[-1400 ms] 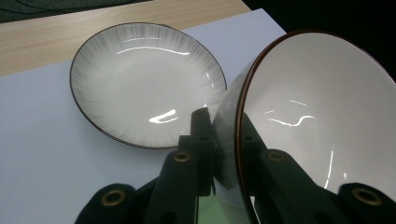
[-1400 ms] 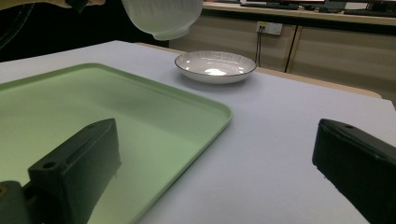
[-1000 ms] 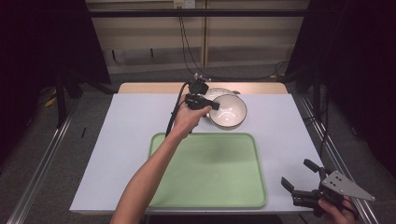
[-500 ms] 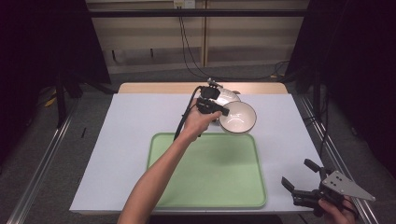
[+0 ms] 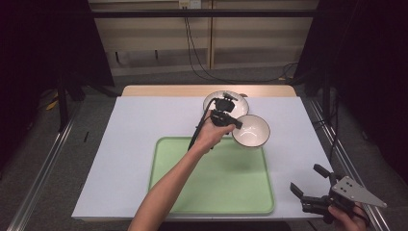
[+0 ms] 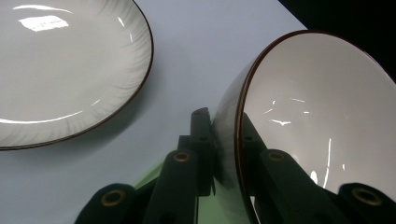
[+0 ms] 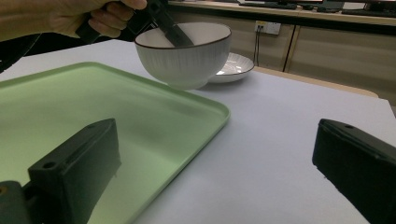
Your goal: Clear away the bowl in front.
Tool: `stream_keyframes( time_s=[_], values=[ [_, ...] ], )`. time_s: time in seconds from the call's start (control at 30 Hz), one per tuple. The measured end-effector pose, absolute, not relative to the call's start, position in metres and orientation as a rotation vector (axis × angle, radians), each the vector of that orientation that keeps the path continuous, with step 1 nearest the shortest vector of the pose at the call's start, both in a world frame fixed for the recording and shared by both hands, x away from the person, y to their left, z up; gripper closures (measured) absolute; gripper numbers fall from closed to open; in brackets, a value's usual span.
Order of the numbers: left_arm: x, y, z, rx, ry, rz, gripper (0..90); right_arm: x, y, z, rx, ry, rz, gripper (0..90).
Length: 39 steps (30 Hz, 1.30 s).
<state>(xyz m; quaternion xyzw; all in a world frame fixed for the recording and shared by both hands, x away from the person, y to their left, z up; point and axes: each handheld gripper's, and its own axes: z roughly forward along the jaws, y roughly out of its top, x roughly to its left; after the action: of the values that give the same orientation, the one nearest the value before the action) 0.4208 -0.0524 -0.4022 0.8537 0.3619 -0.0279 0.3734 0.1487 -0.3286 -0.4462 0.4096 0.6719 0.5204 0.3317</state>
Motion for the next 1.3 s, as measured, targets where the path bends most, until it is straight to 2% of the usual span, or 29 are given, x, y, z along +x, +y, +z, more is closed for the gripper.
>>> stream_keyframes(
  time_s=[0.53,1.3],
  values=[
    [0.420,-0.062,-0.434,2.220,0.950,-0.121,82.0,0.149,-0.327,-0.447,1.069,1.760,1.365,0.4],
    [0.423,-0.067,-0.452,2.239,0.974,-0.136,81.7,0.149,-0.327,-0.447,1.062,1.770,1.372,0.4]
  ],
)
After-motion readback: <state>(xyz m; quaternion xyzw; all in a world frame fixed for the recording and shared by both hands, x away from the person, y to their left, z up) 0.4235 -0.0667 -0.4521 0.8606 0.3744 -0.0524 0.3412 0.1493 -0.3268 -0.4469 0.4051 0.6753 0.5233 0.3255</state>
